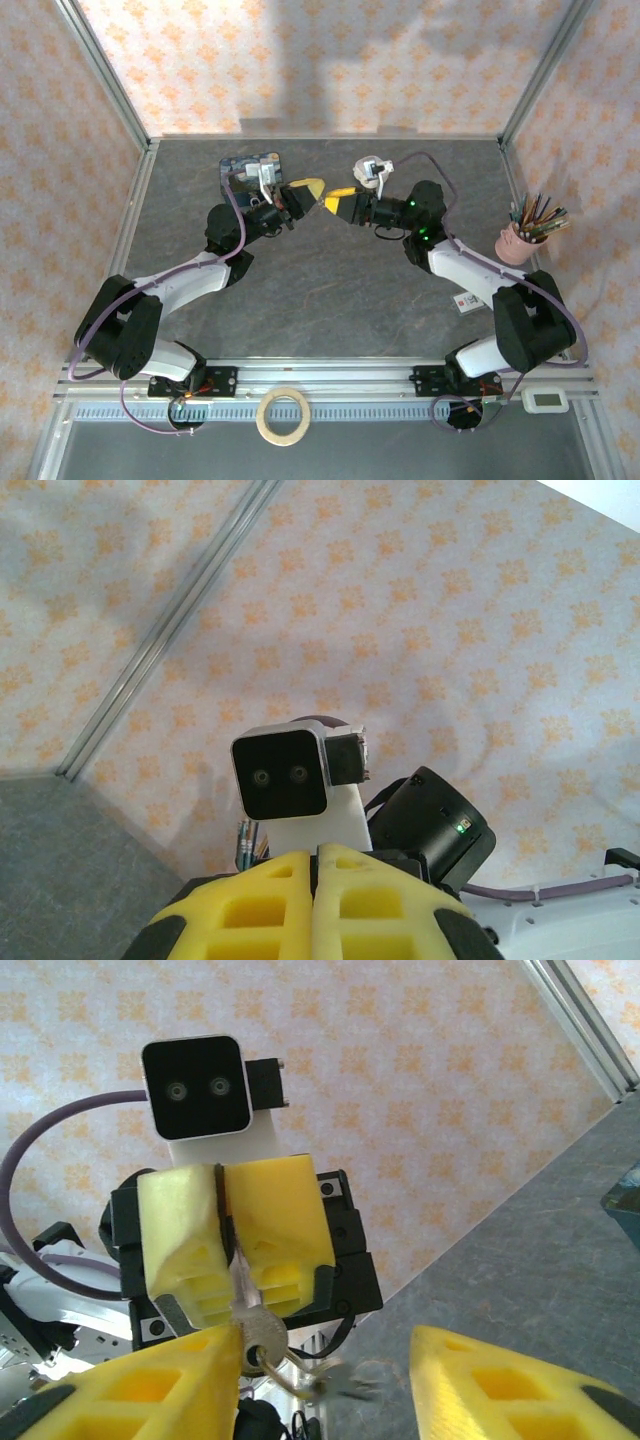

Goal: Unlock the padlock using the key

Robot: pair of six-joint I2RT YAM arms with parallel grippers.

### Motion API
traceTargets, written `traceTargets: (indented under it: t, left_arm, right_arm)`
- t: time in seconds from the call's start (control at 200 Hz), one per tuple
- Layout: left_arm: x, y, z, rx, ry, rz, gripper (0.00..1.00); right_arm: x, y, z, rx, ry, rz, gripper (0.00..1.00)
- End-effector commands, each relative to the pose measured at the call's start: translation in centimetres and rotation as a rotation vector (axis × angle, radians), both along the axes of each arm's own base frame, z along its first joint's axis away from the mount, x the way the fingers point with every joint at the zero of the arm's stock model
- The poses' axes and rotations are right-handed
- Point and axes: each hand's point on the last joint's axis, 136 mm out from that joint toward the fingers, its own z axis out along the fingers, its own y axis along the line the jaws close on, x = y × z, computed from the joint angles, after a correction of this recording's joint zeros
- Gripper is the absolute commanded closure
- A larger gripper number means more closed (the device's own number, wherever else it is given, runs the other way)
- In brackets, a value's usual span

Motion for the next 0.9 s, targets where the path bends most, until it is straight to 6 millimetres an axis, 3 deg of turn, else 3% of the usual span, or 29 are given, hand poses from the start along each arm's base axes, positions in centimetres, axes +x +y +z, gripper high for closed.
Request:
traceTargets:
  t: [0.0,0.355,0.581,0.896]
  left_arm:
    - [-1.2,0.0,1.2,-0.028,-0.068,-0.031,1.00]
    - [-1.5,-0.6,0.6,-0.036,-0.051,-0.061,1.00]
    - [-1.3,-0.6,-0.1,-0.028,-0.036,-0.055,1.00]
    - [-1.2,-0.2,0.5,-0.042,-0.038,-0.031,1.00]
  right_arm:
    - [-1.5,0.5,0.7,0.022,-0.047,0.061,0.55]
    - [-1.7,0.8,1.5,0.049,-0.047,0.085,0.65]
    - [-2.1,0.7,2.1,0.074,-0.038,0.102,0.59]
    - [-2.0,0.8,0.9,0.049,-0.023,0.096,1.00]
